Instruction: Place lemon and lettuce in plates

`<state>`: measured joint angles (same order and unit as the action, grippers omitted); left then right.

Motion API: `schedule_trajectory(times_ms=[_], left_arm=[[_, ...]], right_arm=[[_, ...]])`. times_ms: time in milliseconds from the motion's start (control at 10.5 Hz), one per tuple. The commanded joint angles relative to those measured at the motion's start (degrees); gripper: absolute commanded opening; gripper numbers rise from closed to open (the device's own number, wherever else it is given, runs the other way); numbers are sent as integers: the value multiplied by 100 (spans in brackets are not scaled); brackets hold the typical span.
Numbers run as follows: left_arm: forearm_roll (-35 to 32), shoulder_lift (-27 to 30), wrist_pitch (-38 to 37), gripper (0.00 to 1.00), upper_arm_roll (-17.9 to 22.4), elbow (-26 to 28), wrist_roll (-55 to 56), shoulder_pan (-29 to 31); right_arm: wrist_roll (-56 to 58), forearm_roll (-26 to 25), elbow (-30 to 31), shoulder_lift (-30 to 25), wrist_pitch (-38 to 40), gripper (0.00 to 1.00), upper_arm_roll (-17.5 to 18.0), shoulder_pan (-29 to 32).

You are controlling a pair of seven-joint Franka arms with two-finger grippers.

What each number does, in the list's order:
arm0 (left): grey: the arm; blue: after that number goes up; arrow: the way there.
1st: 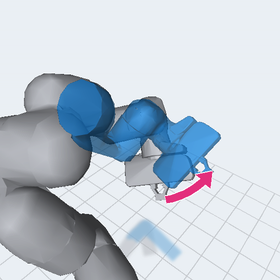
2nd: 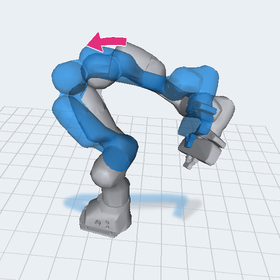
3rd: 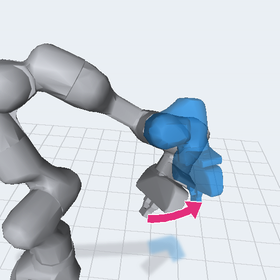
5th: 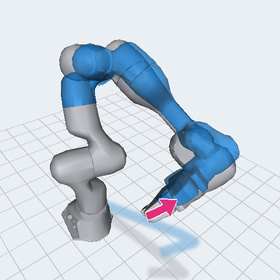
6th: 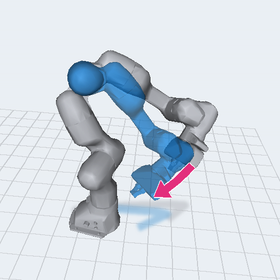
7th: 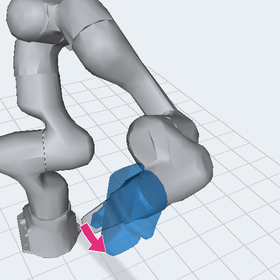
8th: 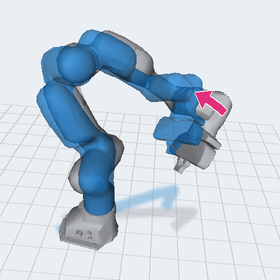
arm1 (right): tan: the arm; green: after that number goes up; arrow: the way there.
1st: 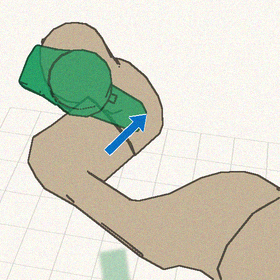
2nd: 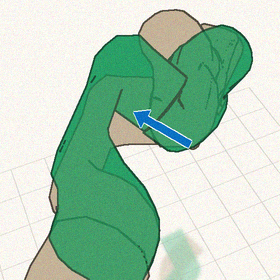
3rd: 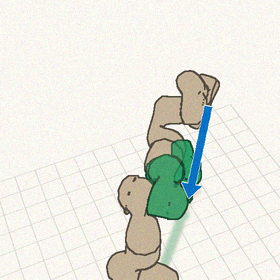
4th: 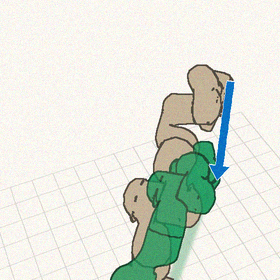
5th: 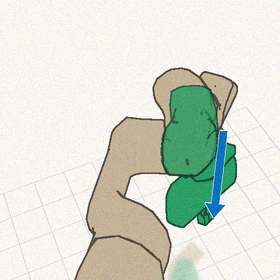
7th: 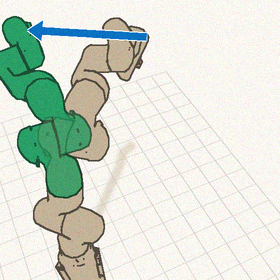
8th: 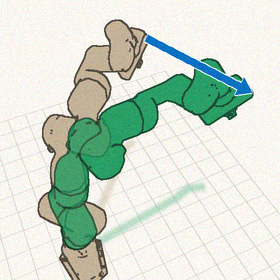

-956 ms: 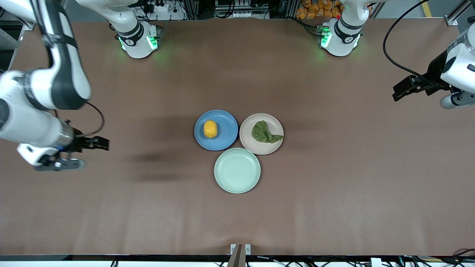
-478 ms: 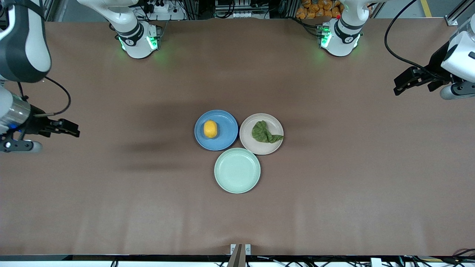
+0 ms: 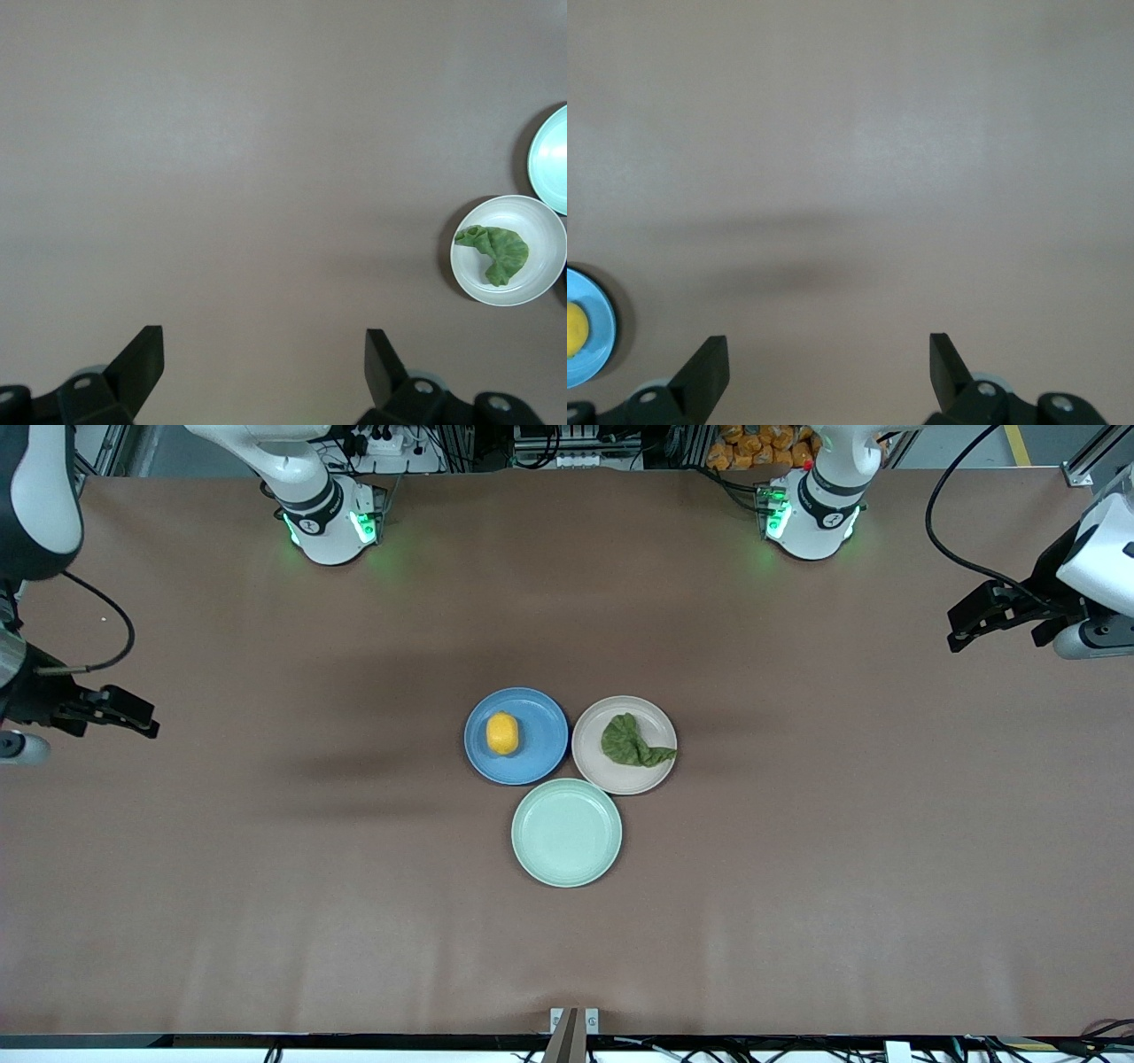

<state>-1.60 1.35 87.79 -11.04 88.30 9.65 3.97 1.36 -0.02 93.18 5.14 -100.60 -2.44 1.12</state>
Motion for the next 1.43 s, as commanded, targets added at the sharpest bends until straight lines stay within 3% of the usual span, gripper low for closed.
schedule_trajectory(times_ms=[0,287,1338], left_arm=[[-121,41,27,100,32,-14,-156,-45],[-104,41,27,100,-30,-23,-147,-63],[-60,-38,89,100,-30,-252,-165,-63]], right_arm=[[-153,11,174,-399,155,100,104,116],[-1224,-42,8,-470,568,100,121,11],[-664,-77,-660,-461,1225,100,-63,-7]])
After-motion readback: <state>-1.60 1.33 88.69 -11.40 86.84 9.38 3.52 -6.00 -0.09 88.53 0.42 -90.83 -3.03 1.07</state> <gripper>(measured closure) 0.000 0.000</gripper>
